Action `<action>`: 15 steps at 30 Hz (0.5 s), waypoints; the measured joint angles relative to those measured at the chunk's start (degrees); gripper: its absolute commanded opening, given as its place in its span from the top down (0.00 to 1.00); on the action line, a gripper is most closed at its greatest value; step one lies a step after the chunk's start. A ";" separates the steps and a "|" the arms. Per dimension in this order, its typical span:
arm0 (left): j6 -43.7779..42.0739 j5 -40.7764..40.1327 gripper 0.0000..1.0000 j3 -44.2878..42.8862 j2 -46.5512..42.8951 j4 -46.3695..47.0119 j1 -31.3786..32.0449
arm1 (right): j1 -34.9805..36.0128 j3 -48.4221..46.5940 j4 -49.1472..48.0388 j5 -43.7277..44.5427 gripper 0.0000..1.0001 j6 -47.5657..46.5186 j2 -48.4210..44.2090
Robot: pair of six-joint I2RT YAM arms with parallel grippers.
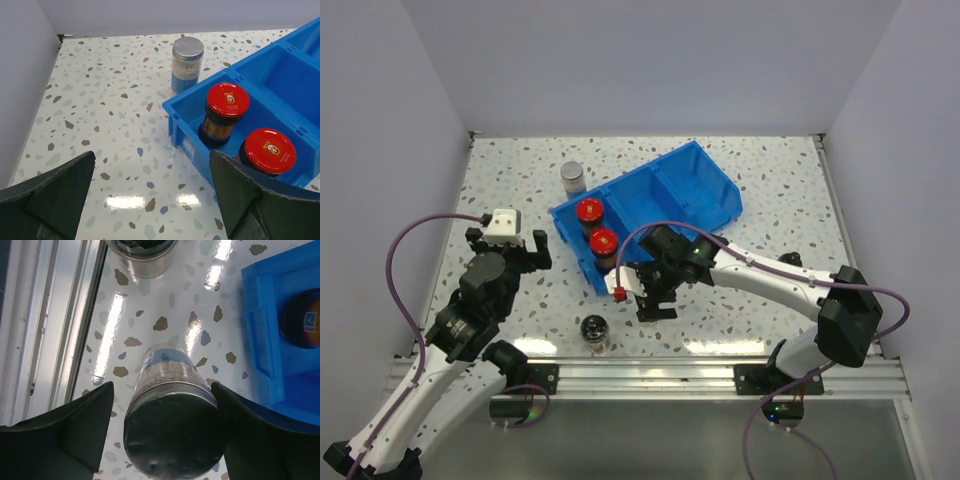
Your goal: Organize the condiment bottles
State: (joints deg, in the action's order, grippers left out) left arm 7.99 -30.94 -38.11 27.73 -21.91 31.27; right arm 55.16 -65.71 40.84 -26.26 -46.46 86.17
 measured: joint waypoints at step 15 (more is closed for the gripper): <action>0.20 0.09 0.00 0.09 -0.90 0.00 0.00 | 0.09 -16.39 20.13 3.50 1.00 -6.60 3.78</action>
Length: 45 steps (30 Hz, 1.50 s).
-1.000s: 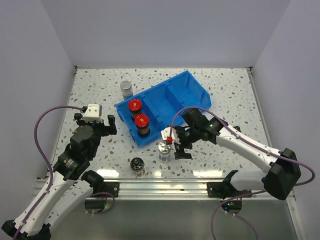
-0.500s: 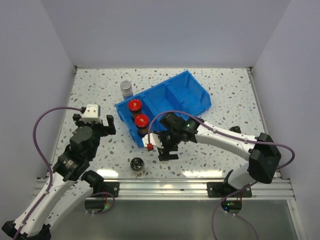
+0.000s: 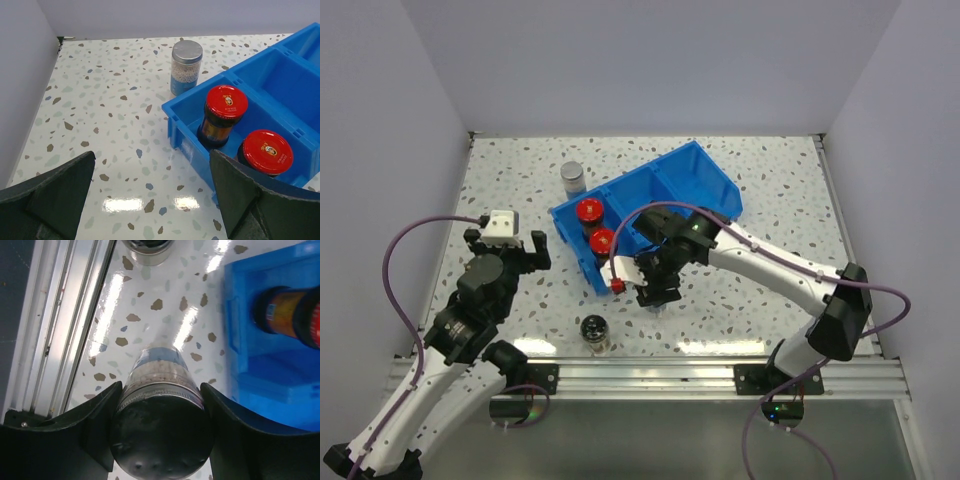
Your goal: Organize the condiment bottles
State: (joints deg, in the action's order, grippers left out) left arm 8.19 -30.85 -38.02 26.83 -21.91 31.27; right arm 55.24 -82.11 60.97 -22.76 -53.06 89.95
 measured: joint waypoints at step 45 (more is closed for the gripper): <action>0.15 -0.09 0.00 0.04 0.72 0.00 0.00 | -21.40 -25.29 -30.29 19.28 0.02 38.77 31.30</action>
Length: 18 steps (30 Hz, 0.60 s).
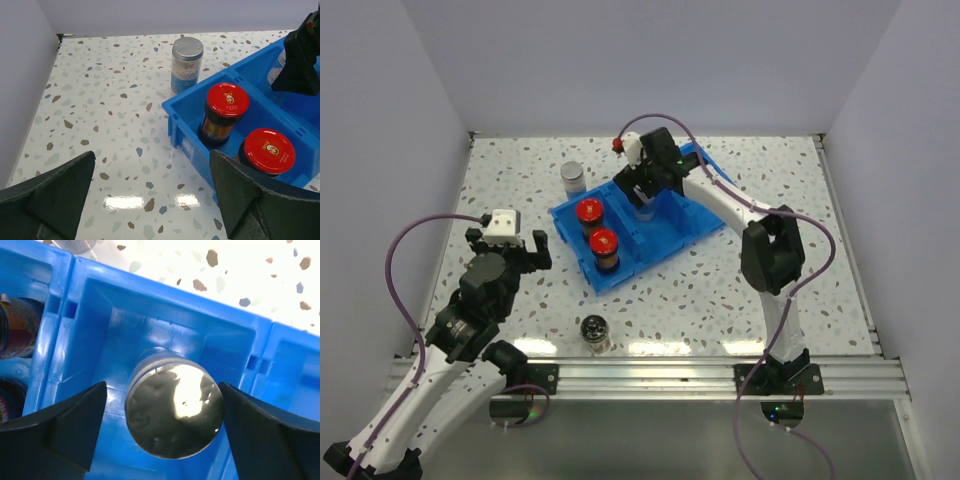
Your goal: Organize the condiment bottles
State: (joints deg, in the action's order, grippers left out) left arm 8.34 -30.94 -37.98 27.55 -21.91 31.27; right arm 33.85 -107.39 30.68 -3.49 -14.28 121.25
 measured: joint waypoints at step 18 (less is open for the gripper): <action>4.68 4.92 0.00 0.15 5.31 3.10 0.00 | -1.01 19.19 2.51 -13.18 0.01 -12.96 -35.01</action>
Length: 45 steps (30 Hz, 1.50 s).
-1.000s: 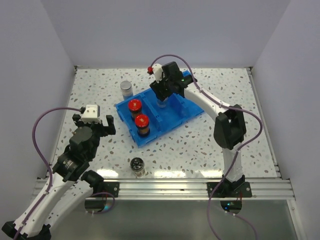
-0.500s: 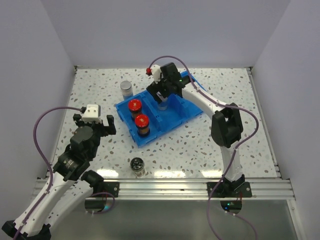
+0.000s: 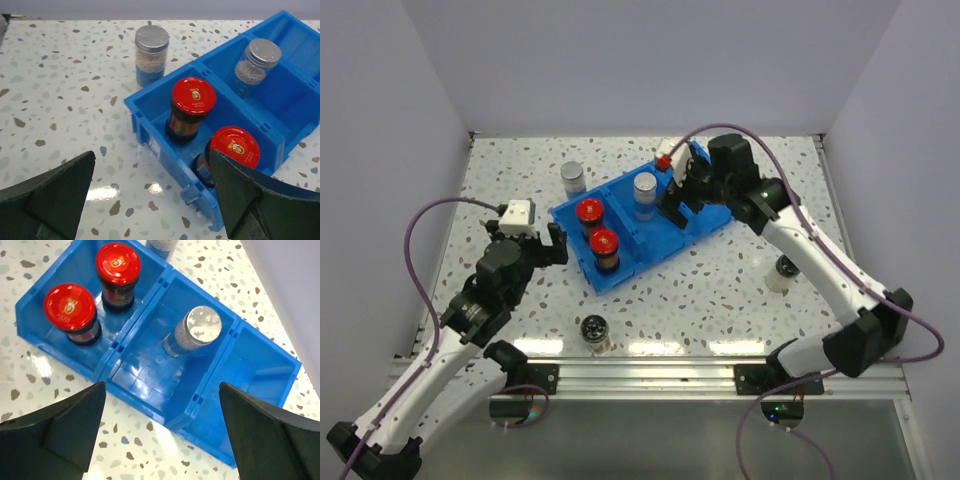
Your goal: Organize the condiment bottles
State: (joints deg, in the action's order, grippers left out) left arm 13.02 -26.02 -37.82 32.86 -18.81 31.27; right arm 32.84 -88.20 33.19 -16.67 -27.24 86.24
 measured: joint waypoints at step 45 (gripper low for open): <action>5.68 16.39 0.91 -61.51 83.38 -13.49 -18.80 | -23.17 36.44 -4.59 -14.38 0.01 2.71 -30.36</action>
State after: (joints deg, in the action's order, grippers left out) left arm 18.70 -9.63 -99.33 116.25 -32.29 12.47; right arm 9.67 -51.77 28.60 -31.05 -24.53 55.88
